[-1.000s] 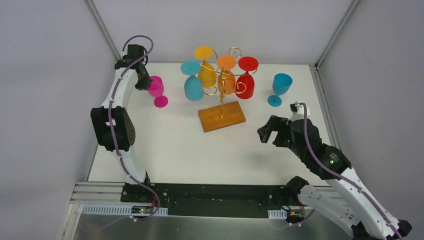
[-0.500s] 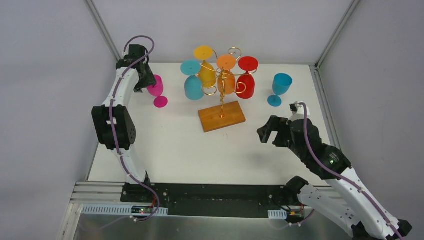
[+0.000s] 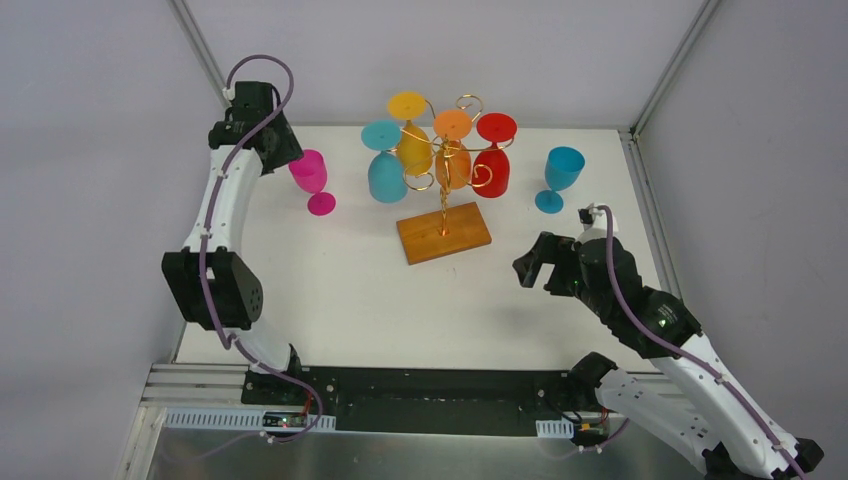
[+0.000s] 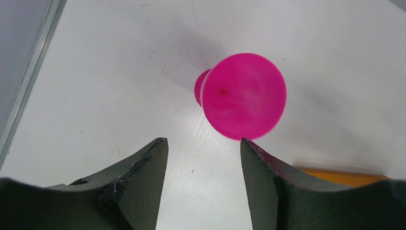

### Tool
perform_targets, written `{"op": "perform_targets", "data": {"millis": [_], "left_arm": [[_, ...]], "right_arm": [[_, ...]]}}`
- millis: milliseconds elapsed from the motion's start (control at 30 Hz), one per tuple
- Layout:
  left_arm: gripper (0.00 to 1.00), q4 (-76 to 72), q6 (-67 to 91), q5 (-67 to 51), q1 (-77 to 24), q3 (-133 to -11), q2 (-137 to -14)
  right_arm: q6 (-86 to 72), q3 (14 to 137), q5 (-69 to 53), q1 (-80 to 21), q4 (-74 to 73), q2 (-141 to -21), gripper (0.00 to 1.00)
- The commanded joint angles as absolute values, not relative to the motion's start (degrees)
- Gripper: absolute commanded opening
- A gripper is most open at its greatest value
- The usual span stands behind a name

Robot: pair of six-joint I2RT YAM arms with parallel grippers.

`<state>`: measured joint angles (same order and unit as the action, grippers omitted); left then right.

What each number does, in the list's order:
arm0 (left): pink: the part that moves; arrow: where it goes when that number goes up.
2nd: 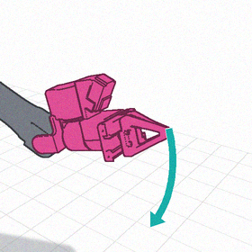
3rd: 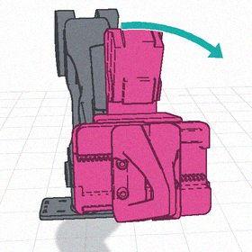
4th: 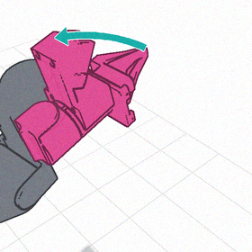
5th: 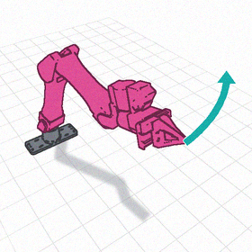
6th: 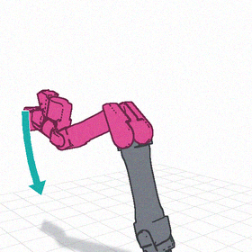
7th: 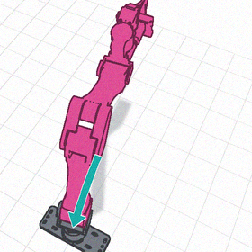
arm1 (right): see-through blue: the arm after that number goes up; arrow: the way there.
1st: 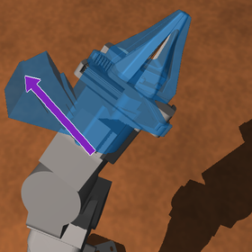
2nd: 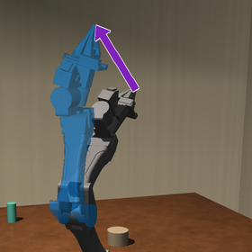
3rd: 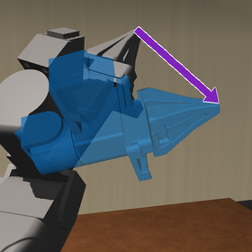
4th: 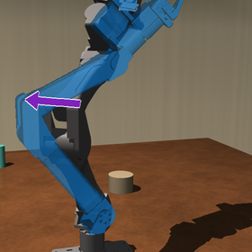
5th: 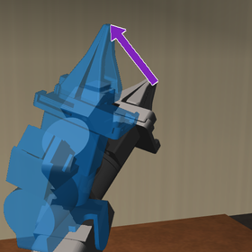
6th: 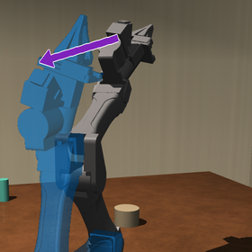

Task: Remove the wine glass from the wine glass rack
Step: Place the wine glass at the center of the board, then pick up the wine glass from the wine rack.

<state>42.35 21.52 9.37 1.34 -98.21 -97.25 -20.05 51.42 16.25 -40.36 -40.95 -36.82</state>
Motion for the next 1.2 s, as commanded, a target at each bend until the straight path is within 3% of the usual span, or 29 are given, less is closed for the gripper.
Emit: {"op": "perform_targets", "data": {"millis": [0,733,1167], "left_arm": [[0.58,42.6,21.7,7.1,1.5,-95.7,-90.9],[0.59,36.1,37.3,-23.4,1.5,-83.1,-69.7],[0.66,14.9,60.6,-34.5,1.5,-74.9,-69.5]], "right_arm": [[-22.0,53.1,16.3,-40.2,-41.1,-36.9,0.99],[-23.5,53.4,17.4,-40.2,-43.5,-38.5,0.99],[-23.3,52.6,15.8,-40.2,-41.7,-38.6,0.99]]}}
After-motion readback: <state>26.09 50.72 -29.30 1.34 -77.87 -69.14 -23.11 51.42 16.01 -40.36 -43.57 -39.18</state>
